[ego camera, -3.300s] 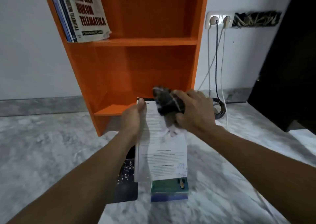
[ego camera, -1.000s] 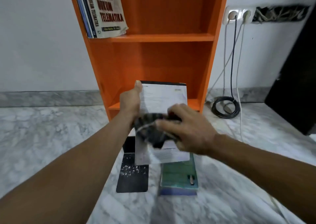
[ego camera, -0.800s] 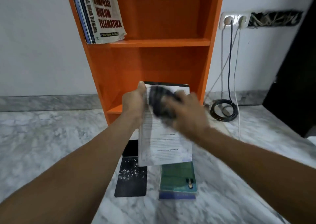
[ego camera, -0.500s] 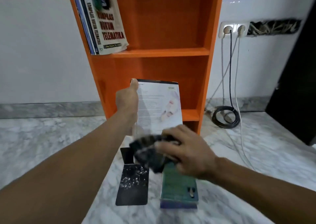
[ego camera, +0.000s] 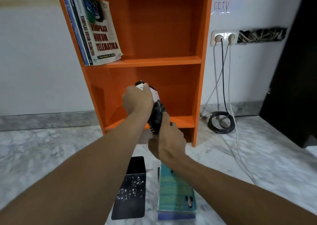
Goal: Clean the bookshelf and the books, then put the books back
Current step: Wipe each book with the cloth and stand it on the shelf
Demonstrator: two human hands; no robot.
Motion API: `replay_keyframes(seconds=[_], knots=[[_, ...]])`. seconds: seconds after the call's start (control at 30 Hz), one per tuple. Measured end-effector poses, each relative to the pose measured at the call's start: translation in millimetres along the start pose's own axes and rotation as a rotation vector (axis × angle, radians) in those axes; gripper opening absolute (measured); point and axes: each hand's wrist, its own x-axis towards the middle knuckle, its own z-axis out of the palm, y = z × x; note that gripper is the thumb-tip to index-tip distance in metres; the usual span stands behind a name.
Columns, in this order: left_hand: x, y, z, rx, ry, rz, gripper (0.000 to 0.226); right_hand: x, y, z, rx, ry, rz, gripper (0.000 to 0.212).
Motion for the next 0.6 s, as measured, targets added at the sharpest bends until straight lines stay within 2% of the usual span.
replay_keyframes(seconds=[0.1,0.2,0.3,0.37,0.43,0.5,0.57,0.6], knots=[[-9.2,-4.5,2.9,0.076,-0.004,0.086,0.037,-7.3,17.3,-2.2,-0.012,-0.007,-0.074,0.072],[-7.9,-5.9,5.1,0.089,0.017,0.138,0.036,-7.9,21.3,-6.2,0.119,0.014,-0.062,0.071],[1.5,-26.2,15.5,-0.101,-0.120,0.156,0.047,-3.2,20.7,-15.4,0.421,0.042,0.044,0.044],[11.6,-53.5,23.3,-0.191,-0.195,0.069,0.054,-2.4,24.4,-23.3,0.606,0.002,0.095,0.038],[18.0,-82.3,24.4,-0.137,-0.283,-0.066,0.069,-5.8,30.0,-31.0,0.755,-0.066,0.086,0.043],[21.0,-102.5,17.5,-0.299,-0.519,-0.258,0.084,-11.5,35.5,-39.5,0.890,-0.140,0.069,0.045],[24.4,-109.1,6.7,-0.510,-0.776,-0.411,0.074,-16.2,43.4,-44.4,0.927,-0.213,0.086,0.043],[27.5,-109.0,4.7,-0.585,-0.840,-0.445,0.068,-17.3,47.6,-46.0,0.914,-0.246,0.103,0.038]])
